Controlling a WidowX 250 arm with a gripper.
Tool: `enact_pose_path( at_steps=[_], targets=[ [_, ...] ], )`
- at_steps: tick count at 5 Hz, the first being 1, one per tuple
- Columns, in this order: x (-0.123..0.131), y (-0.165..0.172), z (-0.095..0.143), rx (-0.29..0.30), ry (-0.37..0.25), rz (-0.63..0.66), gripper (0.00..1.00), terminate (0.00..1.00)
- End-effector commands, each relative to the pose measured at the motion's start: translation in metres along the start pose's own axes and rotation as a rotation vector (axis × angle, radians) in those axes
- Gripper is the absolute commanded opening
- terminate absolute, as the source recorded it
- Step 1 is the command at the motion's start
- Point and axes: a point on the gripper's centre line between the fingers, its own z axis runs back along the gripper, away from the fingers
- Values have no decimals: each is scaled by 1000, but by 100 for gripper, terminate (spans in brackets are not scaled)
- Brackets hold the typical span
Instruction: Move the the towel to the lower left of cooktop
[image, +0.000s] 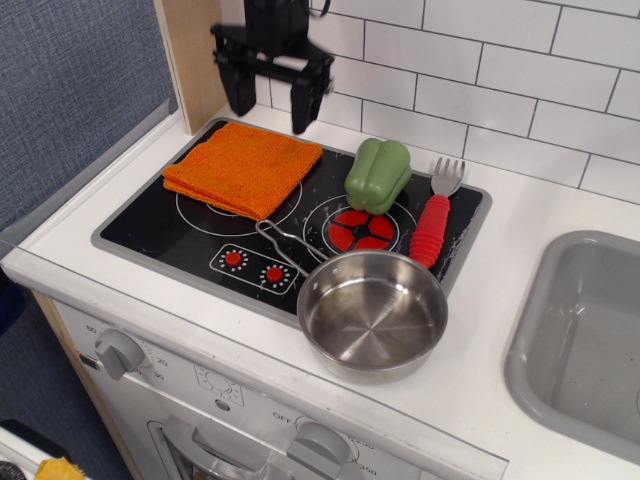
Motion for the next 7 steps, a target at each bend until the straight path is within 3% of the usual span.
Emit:
enact_pose_path(
  at_steps=[1, 2, 4, 5, 7],
  targets=[
    [9, 28, -12, 78, -36, 3, 100, 0],
    [7, 31, -36, 105, 9, -6, 100, 0],
    [4, 21, -74, 74, 86, -51, 100, 0],
    [-15, 23, -91, 66, 119, -105, 100, 0],
    [-72, 53, -91, 1, 116, -111, 100, 0]
  ],
)
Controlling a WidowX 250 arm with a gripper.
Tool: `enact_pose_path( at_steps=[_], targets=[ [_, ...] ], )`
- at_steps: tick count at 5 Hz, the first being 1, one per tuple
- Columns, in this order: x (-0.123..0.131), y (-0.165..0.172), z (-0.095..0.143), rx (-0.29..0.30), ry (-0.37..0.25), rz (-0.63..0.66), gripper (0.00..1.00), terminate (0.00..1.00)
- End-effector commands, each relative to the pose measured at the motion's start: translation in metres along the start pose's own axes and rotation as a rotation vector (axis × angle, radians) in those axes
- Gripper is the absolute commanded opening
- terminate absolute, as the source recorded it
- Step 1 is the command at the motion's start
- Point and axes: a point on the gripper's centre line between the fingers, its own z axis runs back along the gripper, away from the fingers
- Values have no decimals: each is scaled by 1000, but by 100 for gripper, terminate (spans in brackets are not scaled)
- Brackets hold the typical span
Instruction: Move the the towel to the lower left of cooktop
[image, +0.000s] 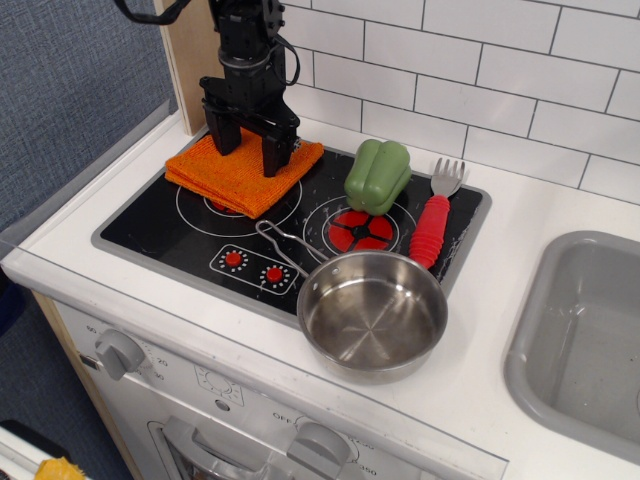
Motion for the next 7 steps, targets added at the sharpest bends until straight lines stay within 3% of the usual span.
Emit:
enact_pose_path(
  at_steps=[1, 4, 5, 7],
  targets=[
    [-91, 23, -20, -78, 96, 10, 100, 0],
    [-161, 28, -15, -128, 107, 7, 100, 0],
    [-171, 17, -14, -148, 112, -13, 100, 0],
    [-163, 10, -6, -133, 92, -30, 100, 0]
  ],
)
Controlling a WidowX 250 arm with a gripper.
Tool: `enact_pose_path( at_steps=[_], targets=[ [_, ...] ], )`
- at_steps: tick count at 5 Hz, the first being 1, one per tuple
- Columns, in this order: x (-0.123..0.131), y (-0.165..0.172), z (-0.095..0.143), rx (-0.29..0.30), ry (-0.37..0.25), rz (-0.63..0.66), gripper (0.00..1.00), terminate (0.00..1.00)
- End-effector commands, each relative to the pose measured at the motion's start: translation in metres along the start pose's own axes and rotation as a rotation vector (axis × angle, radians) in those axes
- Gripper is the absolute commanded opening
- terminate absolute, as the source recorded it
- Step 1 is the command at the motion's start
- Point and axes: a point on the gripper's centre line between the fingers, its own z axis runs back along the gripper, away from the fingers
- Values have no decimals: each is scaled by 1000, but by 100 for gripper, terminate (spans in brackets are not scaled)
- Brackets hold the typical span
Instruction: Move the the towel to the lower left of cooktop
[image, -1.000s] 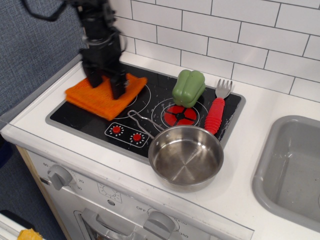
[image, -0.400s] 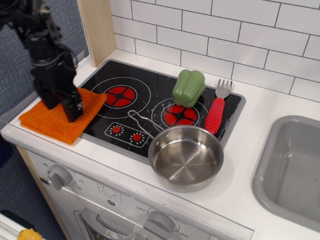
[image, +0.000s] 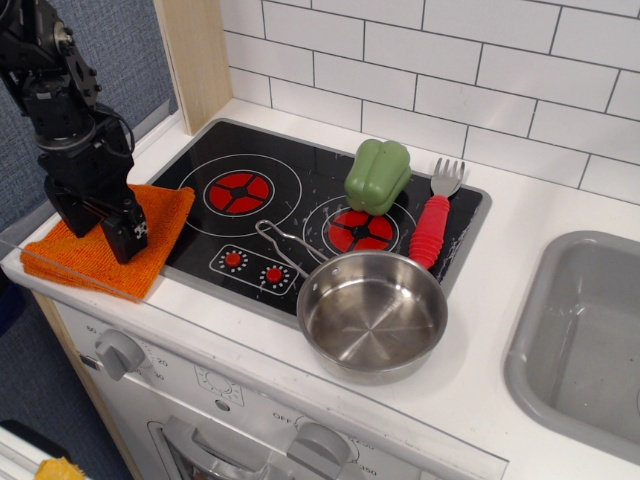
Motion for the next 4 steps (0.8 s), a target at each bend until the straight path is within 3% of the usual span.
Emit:
enact_pose_path(
  at_steps=[1, 2, 4],
  targets=[
    [-14, -18, 16, -34, 2, -1, 100, 0],
    [-20, -23, 45, -32, -41, 12, 100, 0],
    [-13, -25, 64, -24, -85, 29, 100, 0]
  ],
)
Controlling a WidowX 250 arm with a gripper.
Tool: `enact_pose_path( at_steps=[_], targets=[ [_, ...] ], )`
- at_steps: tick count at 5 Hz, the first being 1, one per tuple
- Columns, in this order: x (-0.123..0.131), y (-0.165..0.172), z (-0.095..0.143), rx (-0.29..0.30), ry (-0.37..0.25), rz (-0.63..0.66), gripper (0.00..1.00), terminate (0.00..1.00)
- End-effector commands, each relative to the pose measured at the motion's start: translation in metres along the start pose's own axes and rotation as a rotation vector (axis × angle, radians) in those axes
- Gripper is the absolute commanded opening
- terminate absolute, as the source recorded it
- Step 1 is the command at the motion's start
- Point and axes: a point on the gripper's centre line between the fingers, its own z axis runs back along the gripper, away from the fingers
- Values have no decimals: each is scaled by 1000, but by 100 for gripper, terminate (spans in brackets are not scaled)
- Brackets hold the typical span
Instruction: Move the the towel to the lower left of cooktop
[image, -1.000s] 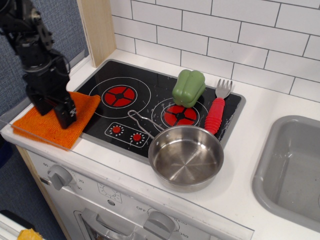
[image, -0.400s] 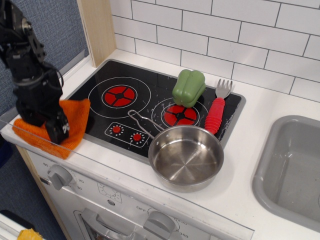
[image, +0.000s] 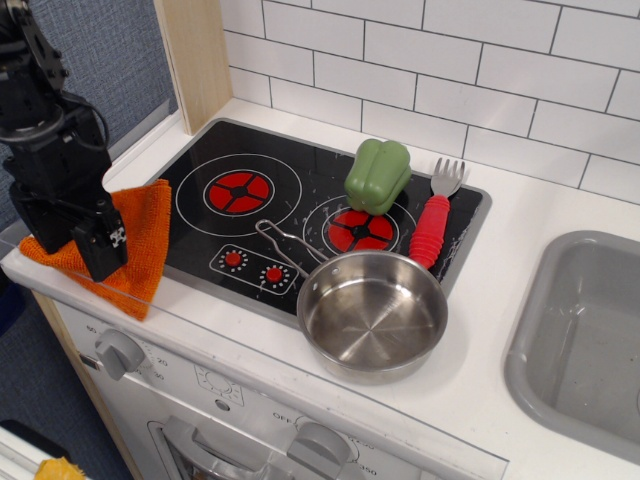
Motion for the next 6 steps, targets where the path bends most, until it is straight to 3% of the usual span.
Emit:
enact_pose_path(
  at_steps=[1, 3, 6],
  targets=[
    [28, 2, 20, 35, -99, 30, 100, 0],
    [52, -3, 32, 56, -146, -3, 100, 0],
    [64, -9, 30, 92, -137, -37, 100, 0]
  ],
)
